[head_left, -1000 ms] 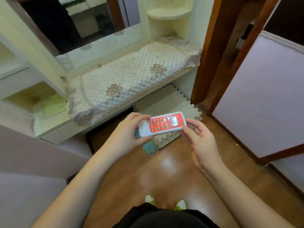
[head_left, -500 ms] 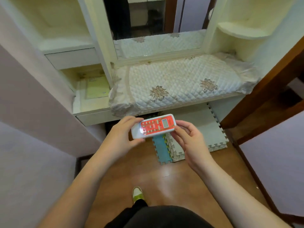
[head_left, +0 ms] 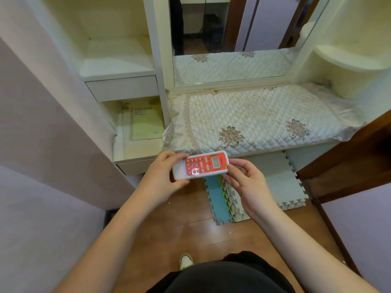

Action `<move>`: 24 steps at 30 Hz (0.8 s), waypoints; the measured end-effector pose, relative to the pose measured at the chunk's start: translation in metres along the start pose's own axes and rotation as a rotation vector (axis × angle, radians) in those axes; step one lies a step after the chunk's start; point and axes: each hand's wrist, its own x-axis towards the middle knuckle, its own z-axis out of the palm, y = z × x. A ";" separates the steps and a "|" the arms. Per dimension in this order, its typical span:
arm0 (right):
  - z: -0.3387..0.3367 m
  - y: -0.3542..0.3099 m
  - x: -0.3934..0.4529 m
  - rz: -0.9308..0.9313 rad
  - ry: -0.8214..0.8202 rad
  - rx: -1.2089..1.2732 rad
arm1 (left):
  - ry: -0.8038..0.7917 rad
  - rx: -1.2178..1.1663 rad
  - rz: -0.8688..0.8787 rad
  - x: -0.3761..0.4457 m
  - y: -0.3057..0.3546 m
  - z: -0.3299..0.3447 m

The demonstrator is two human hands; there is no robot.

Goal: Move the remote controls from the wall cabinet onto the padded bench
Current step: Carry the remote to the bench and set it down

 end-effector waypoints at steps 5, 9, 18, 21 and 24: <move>0.004 -0.004 0.033 0.038 -0.012 0.012 | 0.028 -0.067 -0.039 0.025 -0.013 0.003; 0.003 -0.012 0.068 0.055 -0.023 0.008 | 0.026 -0.063 -0.059 0.056 -0.016 0.008; -0.020 -0.034 0.175 0.152 -0.029 0.011 | -0.017 -0.006 -0.162 0.156 -0.006 0.023; -0.029 -0.044 0.209 0.173 -0.055 0.008 | -0.010 -0.024 -0.190 0.185 -0.003 0.035; -0.035 -0.054 0.240 0.192 -0.070 0.007 | 0.029 -0.044 -0.217 0.212 0.000 0.044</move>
